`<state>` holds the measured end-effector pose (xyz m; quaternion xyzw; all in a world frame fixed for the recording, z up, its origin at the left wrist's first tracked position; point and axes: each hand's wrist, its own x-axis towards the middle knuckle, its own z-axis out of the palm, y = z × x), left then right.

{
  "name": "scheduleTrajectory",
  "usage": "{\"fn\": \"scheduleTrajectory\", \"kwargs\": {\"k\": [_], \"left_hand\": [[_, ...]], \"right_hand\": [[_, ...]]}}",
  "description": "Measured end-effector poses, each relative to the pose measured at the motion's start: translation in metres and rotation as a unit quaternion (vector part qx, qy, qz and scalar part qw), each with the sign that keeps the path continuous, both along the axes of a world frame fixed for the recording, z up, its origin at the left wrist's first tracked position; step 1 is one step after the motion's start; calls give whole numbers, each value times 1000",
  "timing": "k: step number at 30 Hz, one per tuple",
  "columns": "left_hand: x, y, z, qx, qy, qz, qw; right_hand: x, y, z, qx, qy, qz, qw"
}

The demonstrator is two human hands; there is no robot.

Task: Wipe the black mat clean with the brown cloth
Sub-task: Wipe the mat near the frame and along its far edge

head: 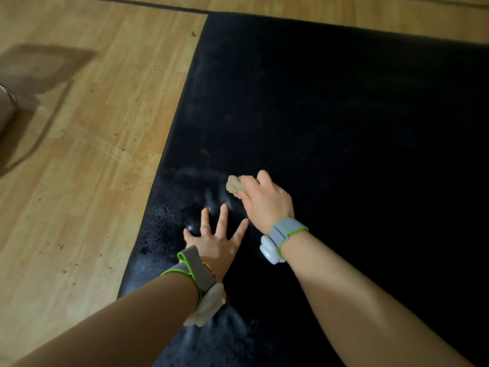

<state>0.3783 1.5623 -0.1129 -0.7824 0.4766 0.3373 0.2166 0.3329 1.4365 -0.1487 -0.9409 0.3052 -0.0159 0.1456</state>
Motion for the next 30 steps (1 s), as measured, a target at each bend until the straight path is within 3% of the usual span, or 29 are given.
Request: {"fn": "scheduleTrajectory", "kwargs": {"k": [2,4,7,9,11,14,16,20,24,28,30], "left_hand": [[1,1,-2,6,2,0,1000],[3,2,-6,25,2,-13,1000],[4,2,-11,44,1,-22,999],[4,1,-10,45,-4,-22,999],[2,1,-9,47,-4,-21,999],[3,2,-8,48,-6,-10,999],[4,1,-5,49,-1,-9,999],[7,3,2,61,0,-9,998],[40,-9,25,12,41,-56,998],[106,0,26,1,-80,0,997],[122,5,15,40,-81,19,996]], "right_hand": [[-8,-27,2,-25,-29,-25,999],[-31,-80,-3,-67,-9,-141,988],[-73,-150,-2,-49,-23,-329,943],[-74,-155,0,-37,-29,-364,930],[-54,-130,3,-32,-25,-320,946],[-10,-55,3,3,-11,-136,991],[2,-11,0,2,-30,-61,998],[3,-4,-2,51,-44,-48,997],[2,-11,-11,21,-68,-36,997],[3,-12,-18,21,-81,-43,996],[4,-11,-19,11,-91,-52,994]]}}
